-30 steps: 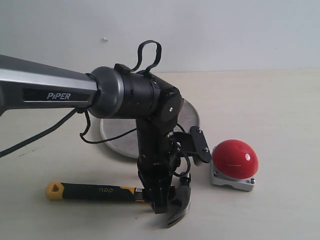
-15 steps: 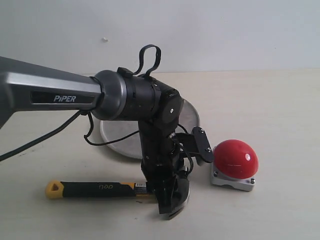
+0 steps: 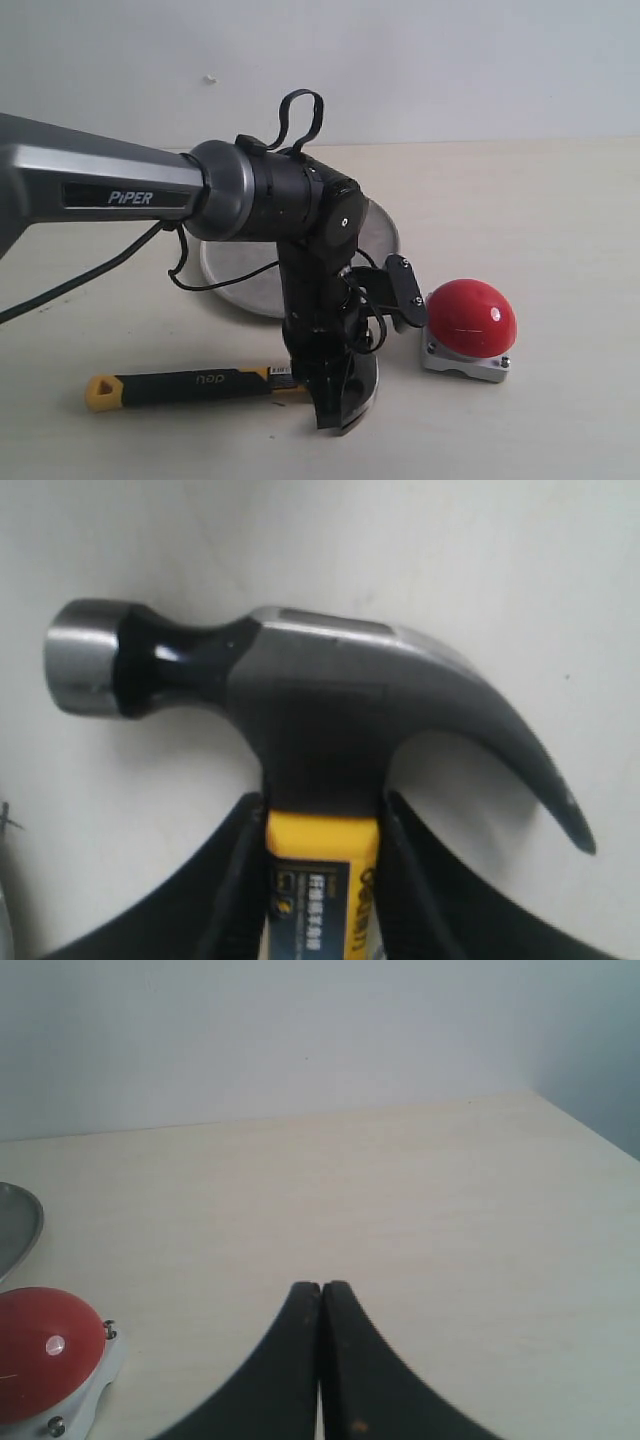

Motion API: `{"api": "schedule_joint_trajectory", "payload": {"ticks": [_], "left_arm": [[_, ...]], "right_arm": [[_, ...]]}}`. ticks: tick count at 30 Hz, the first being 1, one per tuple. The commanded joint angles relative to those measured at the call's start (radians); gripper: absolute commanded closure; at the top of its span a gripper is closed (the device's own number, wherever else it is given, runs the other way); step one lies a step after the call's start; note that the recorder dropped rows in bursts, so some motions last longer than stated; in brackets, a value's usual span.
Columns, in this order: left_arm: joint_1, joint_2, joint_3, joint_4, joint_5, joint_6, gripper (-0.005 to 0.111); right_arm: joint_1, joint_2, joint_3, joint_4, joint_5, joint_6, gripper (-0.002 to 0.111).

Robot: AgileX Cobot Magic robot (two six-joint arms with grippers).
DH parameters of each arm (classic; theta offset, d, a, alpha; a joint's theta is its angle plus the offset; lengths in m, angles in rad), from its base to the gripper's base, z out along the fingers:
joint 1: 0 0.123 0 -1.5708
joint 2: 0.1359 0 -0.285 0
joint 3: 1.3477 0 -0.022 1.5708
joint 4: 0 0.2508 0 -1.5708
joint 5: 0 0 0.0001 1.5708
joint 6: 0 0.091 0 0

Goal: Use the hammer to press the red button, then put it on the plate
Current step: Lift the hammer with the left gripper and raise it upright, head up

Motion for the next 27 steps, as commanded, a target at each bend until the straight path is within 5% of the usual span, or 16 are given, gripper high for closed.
{"api": "schedule_joint_trajectory", "payload": {"ticks": [1, 20, 27], "left_arm": [[-0.005, -0.051, 0.006, 0.003, 0.044, -0.007, 0.107], [-0.005, -0.417, 0.006, 0.003, -0.122, -0.078, 0.107], [-0.005, -0.537, 0.006, -0.001, -0.382, -0.296, 0.107]], "right_arm": [[-0.008, -0.007, 0.005, -0.004, -0.006, -0.01, 0.108], [-0.008, -0.007, 0.005, -0.004, -0.006, -0.01, 0.108], [-0.008, -0.007, 0.005, -0.004, -0.006, -0.01, 0.108]]}}
